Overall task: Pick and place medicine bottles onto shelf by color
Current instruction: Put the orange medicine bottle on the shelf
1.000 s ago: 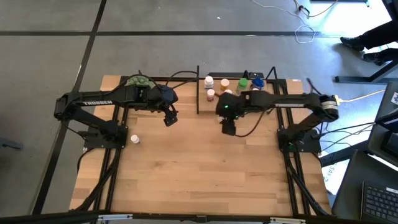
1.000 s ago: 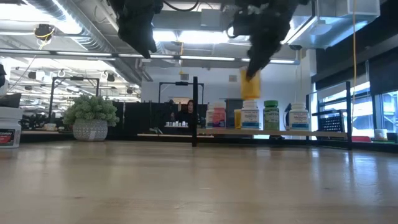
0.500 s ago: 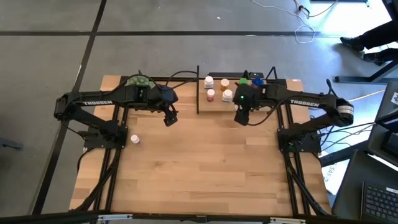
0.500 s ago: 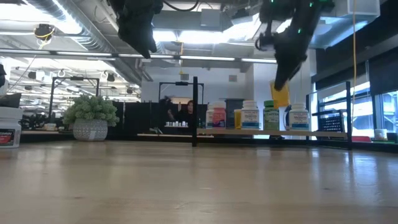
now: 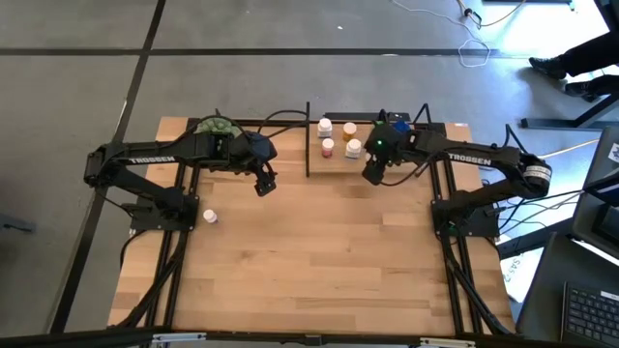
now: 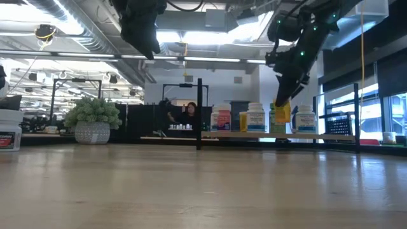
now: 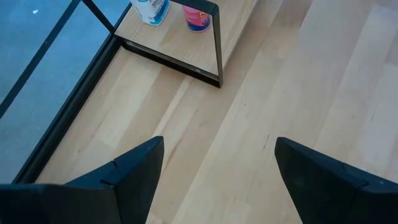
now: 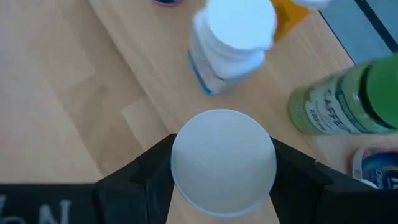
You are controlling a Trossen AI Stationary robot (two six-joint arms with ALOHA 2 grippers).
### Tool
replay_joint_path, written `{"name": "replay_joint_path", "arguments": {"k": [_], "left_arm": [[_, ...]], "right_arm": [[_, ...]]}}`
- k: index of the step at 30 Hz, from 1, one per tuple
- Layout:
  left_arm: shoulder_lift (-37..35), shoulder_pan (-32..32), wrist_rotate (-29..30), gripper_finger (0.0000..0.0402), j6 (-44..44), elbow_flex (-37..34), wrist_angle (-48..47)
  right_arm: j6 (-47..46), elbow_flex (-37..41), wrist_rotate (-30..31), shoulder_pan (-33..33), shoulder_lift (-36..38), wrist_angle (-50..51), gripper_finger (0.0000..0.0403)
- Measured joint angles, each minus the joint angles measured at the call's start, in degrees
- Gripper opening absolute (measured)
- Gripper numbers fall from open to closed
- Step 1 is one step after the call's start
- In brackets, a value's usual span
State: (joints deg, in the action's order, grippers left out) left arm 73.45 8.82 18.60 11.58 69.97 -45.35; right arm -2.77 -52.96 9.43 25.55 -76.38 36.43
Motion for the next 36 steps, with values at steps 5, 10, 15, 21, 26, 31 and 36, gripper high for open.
{"name": "replay_joint_path", "arguments": {"k": [5,10,15,21,26,31,36], "left_arm": [[0.0,0.0,0.0,0.0302,0.0,0.0,0.0],[0.0,0.0,0.0,0.0302,0.0,0.0,0.0],[0.0,0.0,0.0,0.0302,0.0,0.0,0.0],[0.0,0.0,0.0,0.0302,0.0,0.0,0.0],[0.0,0.0,0.0,0.0302,0.0,0.0,0.0],[0.0,0.0,0.0,0.0302,0.0,0.0,0.0],[0.0,0.0,0.0,0.0302,0.0,0.0,0.0]], "right_arm": [[0.2,0.8,0.1,2.7,0.0,-1.2,0.021],[0.2,0.8,-0.4,4.3,-0.1,-1.4,0.021],[0.9,0.8,-0.7,4.6,-0.4,-1.2,0.0211],[1.5,0.8,-1.5,4.6,-0.4,-1.1,0.023],[1.5,0.8,-1.5,4.6,-0.4,-1.1,0.0236],[0.3,0.8,-1.5,4.6,-0.4,-1.0,0.0238],[0.2,0.8,0.7,4.6,-0.4,-1.0,0.0238]]}}
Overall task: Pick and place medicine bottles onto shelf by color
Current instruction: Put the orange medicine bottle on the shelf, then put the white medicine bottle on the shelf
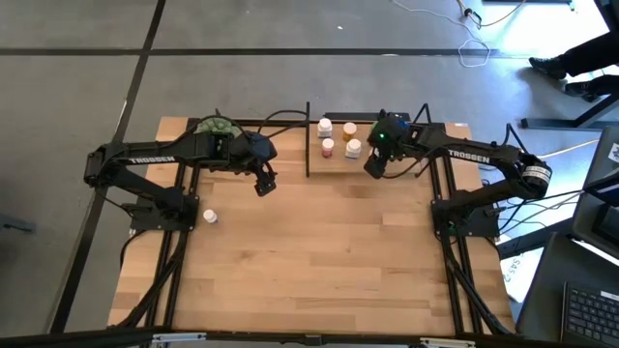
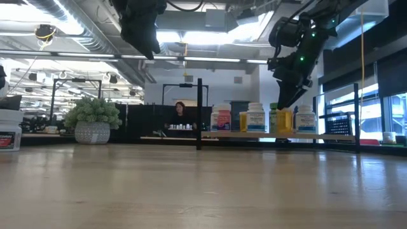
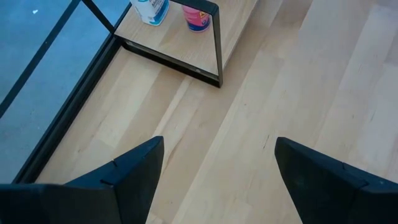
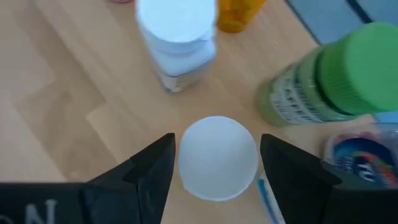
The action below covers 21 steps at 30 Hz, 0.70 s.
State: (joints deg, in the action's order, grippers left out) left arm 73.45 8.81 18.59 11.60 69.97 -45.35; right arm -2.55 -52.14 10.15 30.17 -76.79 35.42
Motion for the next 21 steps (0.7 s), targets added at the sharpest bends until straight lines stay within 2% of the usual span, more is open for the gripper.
{"name": "replay_joint_path", "arguments": {"k": [21], "left_arm": [[0.0,-0.3,-0.2,0.0302,0.0,0.0,0.0]], "right_arm": [[3.1,-1.0,0.8,-0.1,0.1,-0.8,0.0239]]}}
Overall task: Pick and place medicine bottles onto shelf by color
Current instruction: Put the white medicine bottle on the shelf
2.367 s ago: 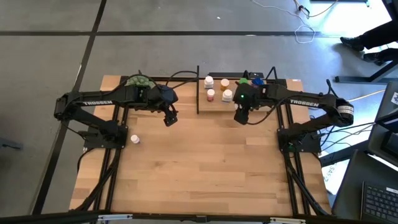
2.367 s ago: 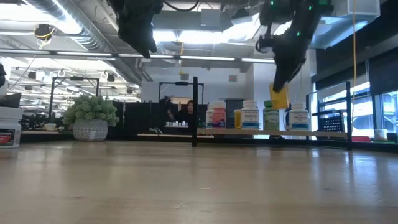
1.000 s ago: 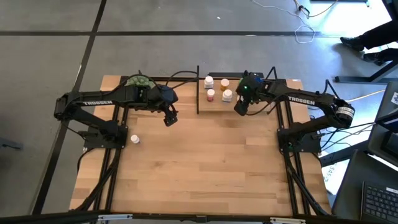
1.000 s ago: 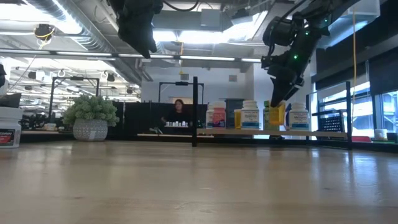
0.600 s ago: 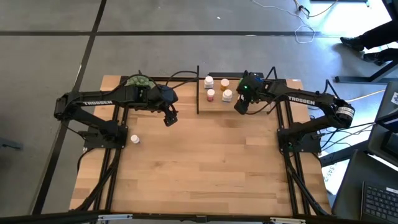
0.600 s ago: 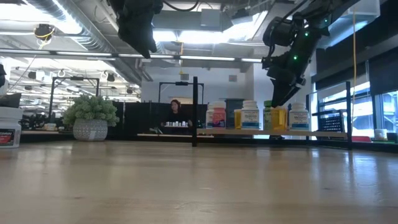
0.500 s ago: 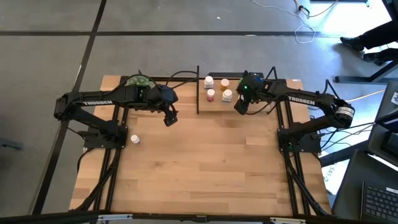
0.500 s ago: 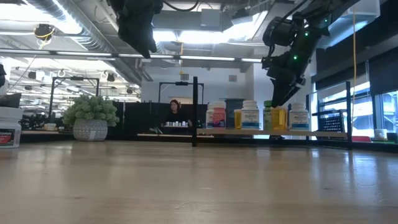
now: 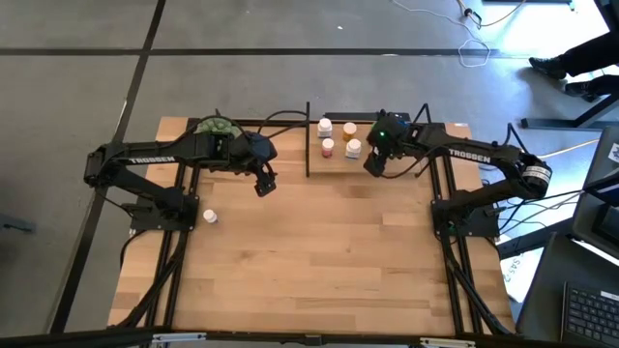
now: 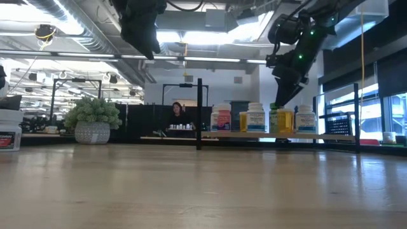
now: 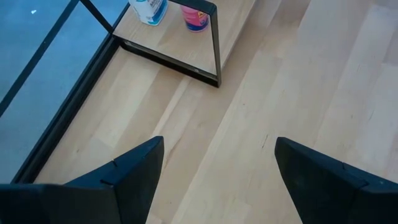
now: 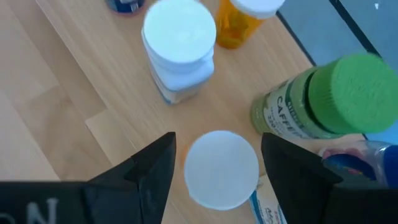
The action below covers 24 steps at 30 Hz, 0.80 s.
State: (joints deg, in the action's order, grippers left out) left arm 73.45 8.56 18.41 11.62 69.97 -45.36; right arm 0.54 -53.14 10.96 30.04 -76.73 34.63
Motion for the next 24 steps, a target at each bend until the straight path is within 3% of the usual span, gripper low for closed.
{"name": "replay_joint_path", "arguments": {"k": [7,13,19,24], "left_arm": [[0.0,-1.6,-0.5,0.0302,2.8,2.4,-3.3],[-0.1,-3.1,-7.7,0.0302,6.6,7.5,-15.1],[-0.1,-6.5,-13.8,0.0302,20.4,8.9,-27.5],[-0.1,-10.1,-16.7,0.0302,39.2,8.9,-35.4]], "right_arm": [[0.0,-2.3,0.0,-2.2,1.9,0.1,0.0239],[0.4,-4.9,0.0,-6.5,7.1,-1.4,0.0239],[6.5,-5.2,-4.6,-13.7,11.4,-4.0,0.0239],[13.9,-5.2,-13.4,-18.6,13.6,-8.0,0.0239]]}}
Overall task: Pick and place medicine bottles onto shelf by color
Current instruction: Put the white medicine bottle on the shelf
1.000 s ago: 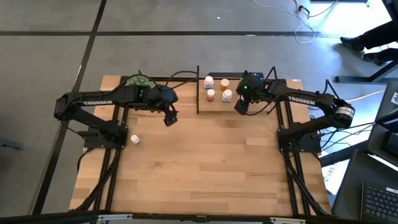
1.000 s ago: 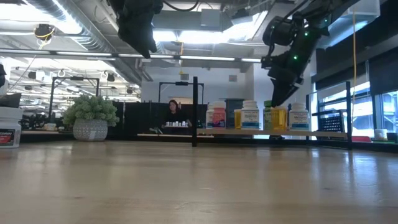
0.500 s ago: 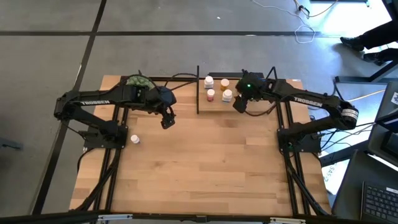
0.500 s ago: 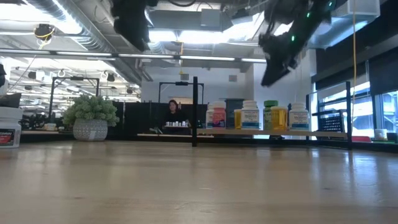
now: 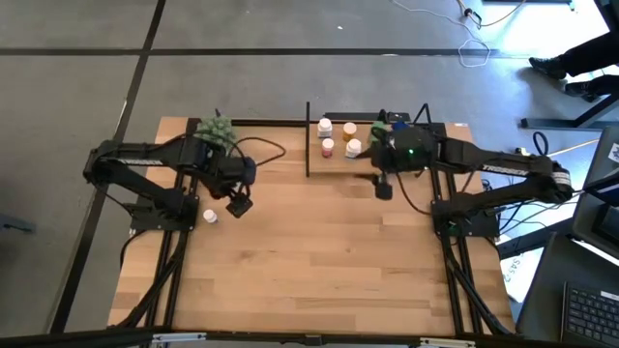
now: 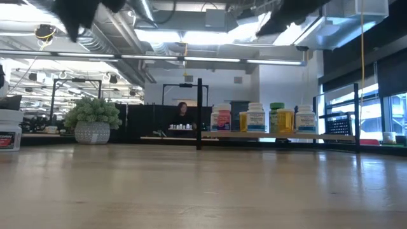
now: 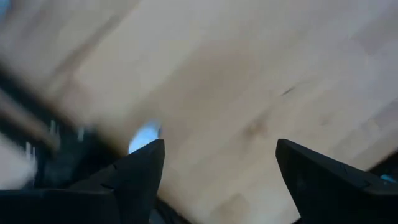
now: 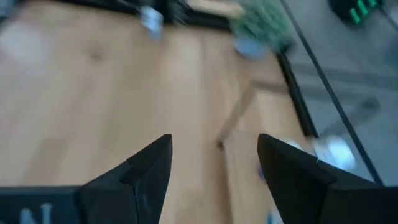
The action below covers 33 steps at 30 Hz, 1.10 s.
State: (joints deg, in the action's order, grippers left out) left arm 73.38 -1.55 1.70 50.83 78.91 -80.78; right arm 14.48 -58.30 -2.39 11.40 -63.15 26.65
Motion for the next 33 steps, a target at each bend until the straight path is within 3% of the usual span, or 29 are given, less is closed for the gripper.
{"name": "replay_joint_path", "arguments": {"k": [3,6,22,28,33], "left_arm": [[0.0,-2.1,0.1,0.0302,10.7,-1.0,-3.3],[0.0,-4.0,0.2,0.0302,14.6,-2.8,-5.6],[0.5,-8.6,2.0,0.0302,9.9,-12.2,-4.4],[0.5,-8.6,-1.3,0.0302,10.4,-19.1,-3.5],[0.5,-8.6,-0.7,0.0302,10.1,-26.1,0.4]], "right_arm": [[2.2,0.0,-3.6,-1.6,0.6,-3.4,0.0239],[2.5,0.0,-3.8,-2.4,0.8,-5.7,0.0239],[3.8,0.0,-3.7,-2.6,1.1,-6.3,0.0239],[3.7,0.0,-3.7,-2.6,1.1,-6.3,0.0239],[3.6,0.0,-3.7,-2.6,1.1,-6.3,0.0238]]}}
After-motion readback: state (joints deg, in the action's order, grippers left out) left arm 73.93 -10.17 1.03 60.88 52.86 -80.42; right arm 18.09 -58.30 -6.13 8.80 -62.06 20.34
